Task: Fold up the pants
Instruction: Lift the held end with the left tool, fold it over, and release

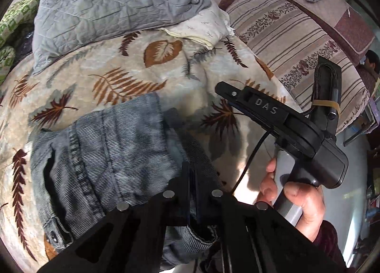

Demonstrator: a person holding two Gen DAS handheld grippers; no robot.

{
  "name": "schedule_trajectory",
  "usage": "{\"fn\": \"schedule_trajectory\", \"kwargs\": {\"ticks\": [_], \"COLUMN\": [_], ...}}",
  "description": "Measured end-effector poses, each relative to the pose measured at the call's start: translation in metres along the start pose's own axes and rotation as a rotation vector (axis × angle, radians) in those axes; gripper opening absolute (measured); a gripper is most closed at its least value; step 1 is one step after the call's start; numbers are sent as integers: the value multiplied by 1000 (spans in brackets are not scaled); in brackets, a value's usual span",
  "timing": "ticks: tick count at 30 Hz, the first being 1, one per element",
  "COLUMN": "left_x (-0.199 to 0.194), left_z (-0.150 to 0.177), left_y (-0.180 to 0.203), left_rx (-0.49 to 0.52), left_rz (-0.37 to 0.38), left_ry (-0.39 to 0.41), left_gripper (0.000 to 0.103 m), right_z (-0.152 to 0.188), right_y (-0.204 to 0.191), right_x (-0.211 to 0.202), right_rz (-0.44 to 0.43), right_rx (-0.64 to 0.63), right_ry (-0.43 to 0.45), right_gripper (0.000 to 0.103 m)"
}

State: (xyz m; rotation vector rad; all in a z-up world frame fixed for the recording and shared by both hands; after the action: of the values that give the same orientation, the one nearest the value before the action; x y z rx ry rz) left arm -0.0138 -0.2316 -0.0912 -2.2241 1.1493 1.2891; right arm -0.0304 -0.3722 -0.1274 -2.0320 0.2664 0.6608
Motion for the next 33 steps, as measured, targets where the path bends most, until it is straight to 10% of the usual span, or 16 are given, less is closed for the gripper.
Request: {"fn": "schedule_trajectory", "kwargs": {"ticks": [7, 19, 33], "left_x": [-7, -63, 1], "left_z": [2, 80, 93], "left_y": [-12, -180, -171], "left_rx": [20, -201, -39], "left_rz": [-59, -463, -647], "left_ry": [11, -17, -97], "left_gripper": [3, 3, 3], "right_z": [-12, 75, 107], "right_y": [16, -79, -64], "right_x": [-2, 16, 79], "right_rz": [28, -216, 27], "right_rx": [41, -302, -403], "right_ry": [26, -212, -344], "right_gripper": [40, 40, 42]}}
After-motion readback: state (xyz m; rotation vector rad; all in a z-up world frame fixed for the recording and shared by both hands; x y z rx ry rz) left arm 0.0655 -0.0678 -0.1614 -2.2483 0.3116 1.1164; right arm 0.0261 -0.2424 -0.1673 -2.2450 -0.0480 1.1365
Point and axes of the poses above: each gripper's, at about its wrist camera, not at the fingertips, and x roughly the way its jaws point, y to its right, z to its underside, the point moved 4 cm from there along x, roughly the way its jaws point, and after that the axes turned 15 degrees about x, right-handed, at the moved point
